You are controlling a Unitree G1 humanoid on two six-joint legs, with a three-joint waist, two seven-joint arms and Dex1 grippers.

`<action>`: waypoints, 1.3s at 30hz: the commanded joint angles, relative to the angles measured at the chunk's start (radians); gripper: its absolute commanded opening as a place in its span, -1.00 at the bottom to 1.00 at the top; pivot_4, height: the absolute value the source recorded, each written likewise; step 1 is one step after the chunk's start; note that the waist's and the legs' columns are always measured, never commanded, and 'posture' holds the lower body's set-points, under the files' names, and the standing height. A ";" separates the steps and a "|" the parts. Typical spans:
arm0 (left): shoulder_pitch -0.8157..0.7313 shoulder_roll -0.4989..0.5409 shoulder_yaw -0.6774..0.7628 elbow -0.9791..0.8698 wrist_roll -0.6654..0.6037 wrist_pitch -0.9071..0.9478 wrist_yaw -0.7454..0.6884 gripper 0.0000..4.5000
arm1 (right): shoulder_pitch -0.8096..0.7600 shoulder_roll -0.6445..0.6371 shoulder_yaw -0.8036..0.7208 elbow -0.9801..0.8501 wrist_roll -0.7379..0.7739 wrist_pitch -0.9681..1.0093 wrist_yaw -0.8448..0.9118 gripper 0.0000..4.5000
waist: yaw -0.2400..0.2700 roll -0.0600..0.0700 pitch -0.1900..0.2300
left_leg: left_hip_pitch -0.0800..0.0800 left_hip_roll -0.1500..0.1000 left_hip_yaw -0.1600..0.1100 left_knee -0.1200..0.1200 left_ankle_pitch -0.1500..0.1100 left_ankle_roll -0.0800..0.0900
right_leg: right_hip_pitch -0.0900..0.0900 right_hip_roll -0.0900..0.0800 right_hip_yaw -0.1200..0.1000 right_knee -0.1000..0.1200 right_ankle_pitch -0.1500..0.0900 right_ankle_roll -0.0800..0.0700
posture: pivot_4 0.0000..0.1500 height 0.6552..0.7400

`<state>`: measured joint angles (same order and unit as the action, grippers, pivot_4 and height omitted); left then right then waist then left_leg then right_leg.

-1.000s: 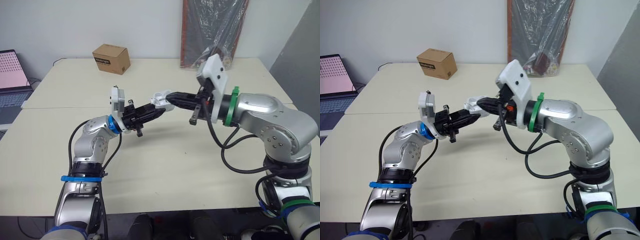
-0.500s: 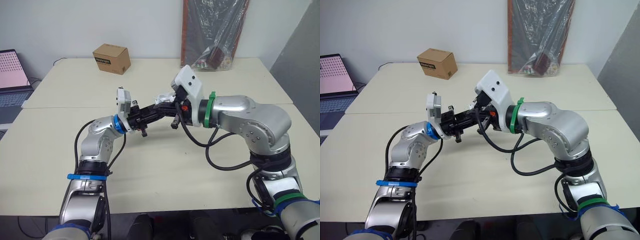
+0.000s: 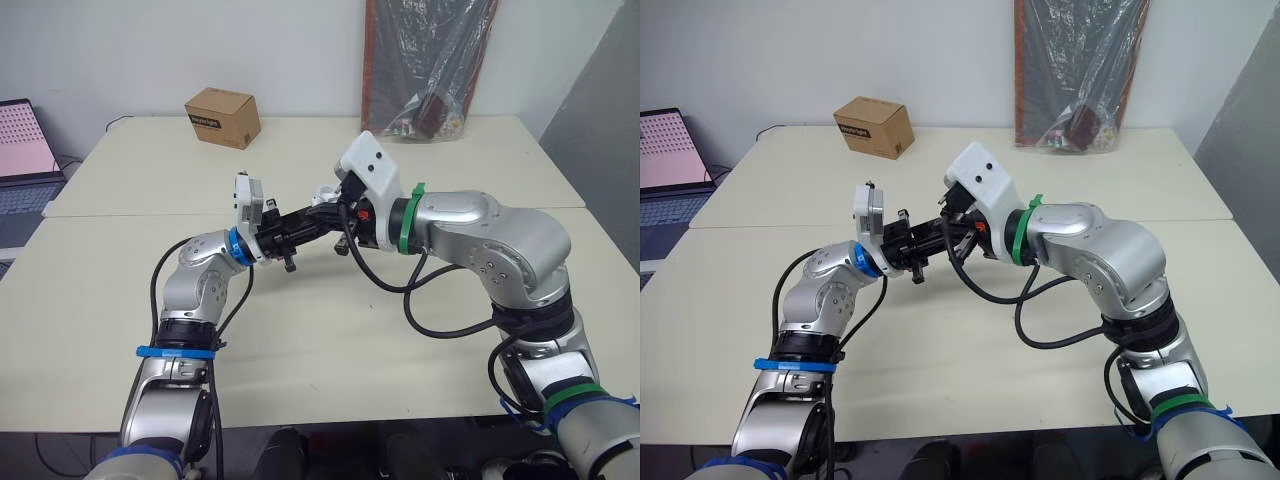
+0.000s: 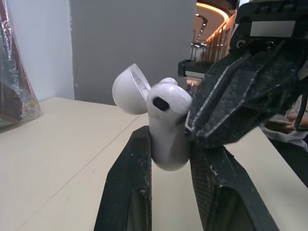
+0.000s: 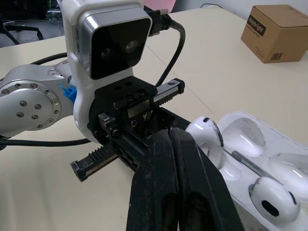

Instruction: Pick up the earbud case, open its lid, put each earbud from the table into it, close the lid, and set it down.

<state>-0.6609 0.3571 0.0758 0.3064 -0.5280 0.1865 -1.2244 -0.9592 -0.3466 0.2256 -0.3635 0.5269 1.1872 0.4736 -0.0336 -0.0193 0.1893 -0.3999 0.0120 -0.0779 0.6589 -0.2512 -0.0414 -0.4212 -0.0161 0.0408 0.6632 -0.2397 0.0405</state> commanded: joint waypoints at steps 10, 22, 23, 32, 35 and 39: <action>-0.010 0.024 0.020 -0.042 -0.018 -0.008 0.003 -0.68 | 0.037 -0.050 -0.077 -0.069 0.030 0.025 0.017 -0.99 | 0.000 0.000 0.000 | 0.000 0.000 0.000 0.000 0.000 0.000 | 0.000 0.000 0.000 0.000 0.000 0.000 | 1.00 1.00; -0.009 0.041 0.030 -0.037 -0.026 0.003 -0.013 -0.68 | 0.059 -0.103 -0.156 -0.105 0.139 -0.004 0.130 -0.99 | 0.000 0.000 0.000 | 0.000 0.000 0.000 0.000 0.000 0.000 | 0.000 0.000 0.000 0.000 -0.002 0.003 | 1.00 1.00; -0.003 0.050 0.032 -0.046 -0.040 0.024 -0.025 -0.68 | 0.045 -0.119 -0.196 -0.096 0.178 -0.010 0.170 -0.99 | 0.001 0.000 0.000 | 0.000 0.000 0.000 0.000 0.000 0.000 | 0.000 0.000 0.000 0.000 -0.002 0.003 | 1.00 1.00; 0.039 0.112 0.027 -0.130 -0.145 0.176 -0.122 -0.68 | -0.059 -0.178 -0.165 0.106 0.105 -0.144 0.235 -0.99 | -0.002 0.000 0.000 | 0.000 0.001 0.000 0.000 0.000 0.000 | 0.000 0.001 0.000 0.000 -0.002 0.004 | 1.00 1.00; 0.042 0.125 0.021 -0.148 -0.159 0.208 -0.144 -0.68 | -0.073 -0.191 -0.093 0.201 0.019 -0.213 0.253 -0.99 | -0.002 0.000 0.000 | 0.000 0.001 0.001 0.000 0.000 0.000 | 0.000 0.001 0.000 0.000 -0.002 0.004 | 1.00 1.00; 0.050 0.139 0.004 -0.179 -0.163 0.229 -0.173 -0.68 | -0.076 -0.184 -0.045 0.282 -0.046 -0.294 0.291 -0.99 | -0.001 0.000 0.001 | 0.000 0.001 0.001 -0.001 0.000 0.000 | -0.001 0.001 0.001 -0.001 -0.002 0.003 | 1.00 1.00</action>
<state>-0.6071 0.4870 0.0818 0.1713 -0.6671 0.4116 -1.3779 -1.0050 -0.5289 0.1861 -0.0796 0.5028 0.9435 0.7457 -0.0348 -0.0189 0.1898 -0.4005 0.0129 -0.0768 0.6581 -0.2513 -0.0412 -0.4220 -0.0150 0.0415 0.6623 -0.2408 0.0423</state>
